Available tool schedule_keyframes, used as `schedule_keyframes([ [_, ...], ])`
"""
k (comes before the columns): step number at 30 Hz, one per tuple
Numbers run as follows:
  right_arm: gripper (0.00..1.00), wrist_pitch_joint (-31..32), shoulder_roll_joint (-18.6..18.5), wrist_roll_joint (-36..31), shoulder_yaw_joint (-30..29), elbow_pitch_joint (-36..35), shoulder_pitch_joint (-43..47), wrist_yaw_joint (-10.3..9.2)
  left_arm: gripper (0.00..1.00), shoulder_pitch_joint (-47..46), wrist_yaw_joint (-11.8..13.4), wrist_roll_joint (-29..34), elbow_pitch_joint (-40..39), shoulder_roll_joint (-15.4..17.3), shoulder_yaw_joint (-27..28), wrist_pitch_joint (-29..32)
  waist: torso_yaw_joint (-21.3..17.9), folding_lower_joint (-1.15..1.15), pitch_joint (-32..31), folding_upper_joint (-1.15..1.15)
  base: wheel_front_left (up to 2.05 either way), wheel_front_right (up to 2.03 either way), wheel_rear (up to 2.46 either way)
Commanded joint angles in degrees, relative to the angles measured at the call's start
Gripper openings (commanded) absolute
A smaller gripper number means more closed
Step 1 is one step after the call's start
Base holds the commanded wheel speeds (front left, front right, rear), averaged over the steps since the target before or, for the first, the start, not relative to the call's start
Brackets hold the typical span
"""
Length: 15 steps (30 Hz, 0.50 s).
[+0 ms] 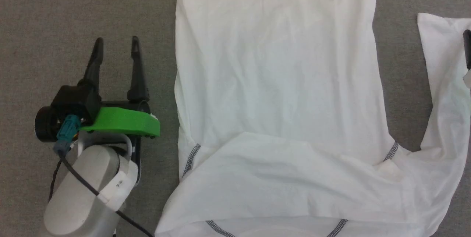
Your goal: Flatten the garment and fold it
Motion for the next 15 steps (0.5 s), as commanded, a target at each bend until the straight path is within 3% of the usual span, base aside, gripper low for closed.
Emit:
schedule_keyframes([
  [1, 1.00, 0.4, -0.1, -0.7, -1.1, 1.5, -2.2, -0.09, 1.00, 1.6, -0.8, 1.4, -0.9, -0.8, 1.8, -0.3, 2.3, -0.01, 2.9, 0.00, 0.00, 0.00, 0.00],
  [9, 1.00, 4.4, -1.2, -5.7, -7.5, 8.8, -9.6, -0.09, 1.00, 6.3, -4.3, 6.7, -3.7, -5.2, 9.1, -0.3, 3.9, -0.01, 5.4, 0.00, 0.00, 0.00, 0.00],
  [10, 0.79, 4.8, -1.3, -6.5, -8.2, 9.3, -10.3, -0.09, 1.00, 6.5, -4.8, 7.3, -3.7, -5.7, 9.7, -0.3, 4.0, -0.01, 5.5, 0.00, 0.00, 0.00, 0.00],
  [12, 0.25, 4.9, -1.4, -8.1, -9.1, 9.6, -11.1, -0.09, 1.00, 6.8, -5.6, 8.1, -3.8, -6.7, 10.7, -0.3, 4.1, -0.01, 5.5, 0.00, 0.00, 0.00, 0.00],
  [13, 0.07, 4.8, -1.3, -8.8, -9.5, 9.5, -11.3, -0.09, 1.00, 7.0, -5.9, 8.4, -3.8, -7.1, 11.1, -0.3, 4.1, -0.01, 5.5, 0.00, 0.00, 0.00, 0.00],
  [14, 0.00, 4.5, -1.2, -9.6, -9.8, 9.4, -11.3, -0.09, 1.00, 7.2, -6.3, 8.8, -3.7, -7.6, 11.6, -0.3, 4.1, -0.01, 5.3, 0.00, 0.00, 0.00, 0.00],
  [15, 0.00, 4.2, -1.1, -10.1, -10.0, 9.2, -11.2, -0.09, 1.00, 7.3, -6.7, 9.1, -3.7, -8.0, 12.0, -0.3, 4.0, -0.01, 5.1, 0.00, 0.00, 0.00, 0.00],
])
